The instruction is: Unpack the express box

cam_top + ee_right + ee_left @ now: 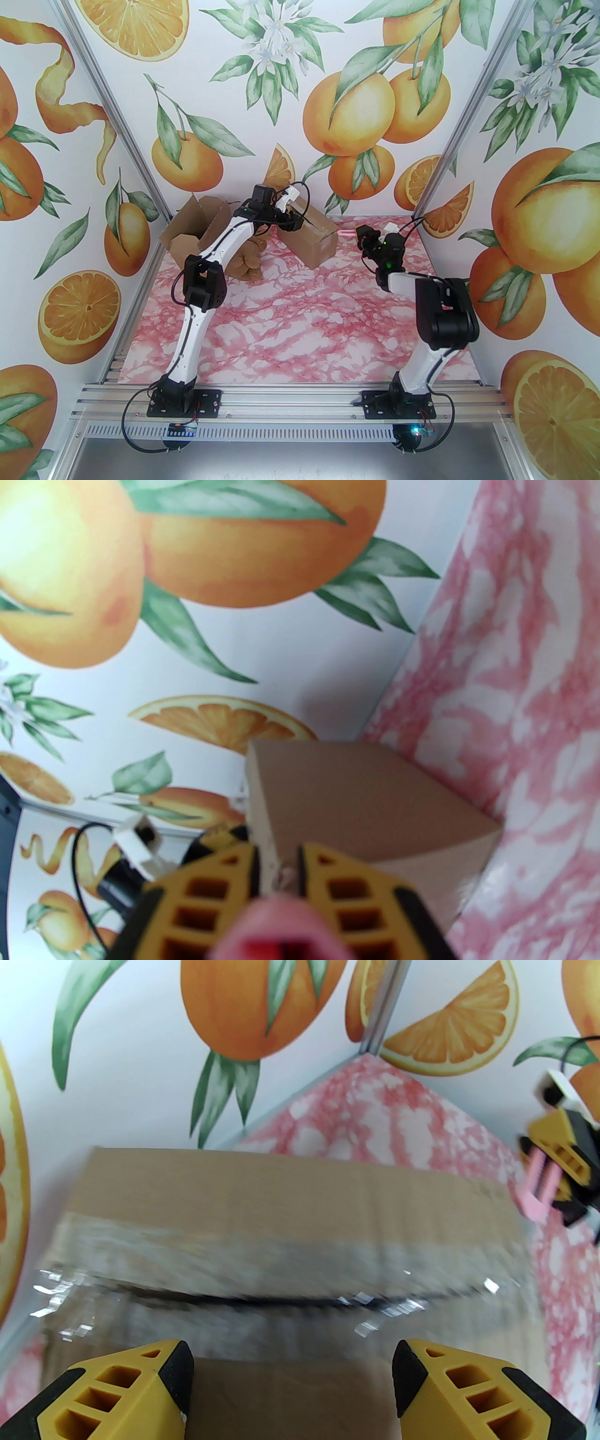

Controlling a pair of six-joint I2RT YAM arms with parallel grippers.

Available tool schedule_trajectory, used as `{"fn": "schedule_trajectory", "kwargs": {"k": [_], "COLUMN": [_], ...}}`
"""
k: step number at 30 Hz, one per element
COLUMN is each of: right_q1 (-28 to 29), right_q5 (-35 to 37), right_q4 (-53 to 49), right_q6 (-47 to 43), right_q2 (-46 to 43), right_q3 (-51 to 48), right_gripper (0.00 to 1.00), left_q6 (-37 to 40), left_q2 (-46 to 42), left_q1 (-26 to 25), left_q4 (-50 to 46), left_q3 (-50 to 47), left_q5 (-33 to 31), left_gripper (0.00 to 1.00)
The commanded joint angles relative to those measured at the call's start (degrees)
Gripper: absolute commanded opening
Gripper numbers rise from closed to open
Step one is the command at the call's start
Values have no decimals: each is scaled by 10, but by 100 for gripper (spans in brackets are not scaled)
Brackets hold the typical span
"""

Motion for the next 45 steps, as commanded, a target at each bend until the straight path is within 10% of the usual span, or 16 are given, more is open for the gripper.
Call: {"fn": "schedule_trajectory", "kwargs": {"k": [1,45], "right_q1": [-5,49], "right_q5": [-17,126], "right_q4": [-23,-155], "right_q6": [-15,-94], "right_q2": [14,-102], "right_q3": [26,-6], "right_gripper": [0,0], "left_q6": [-26,-80], "left_q2": [-31,28], "left_q1": [-13,-23], "left_q4": [-37,-69], "left_q3": [-44,-24], "left_q5": [16,10], "left_gripper": [73,69]}}
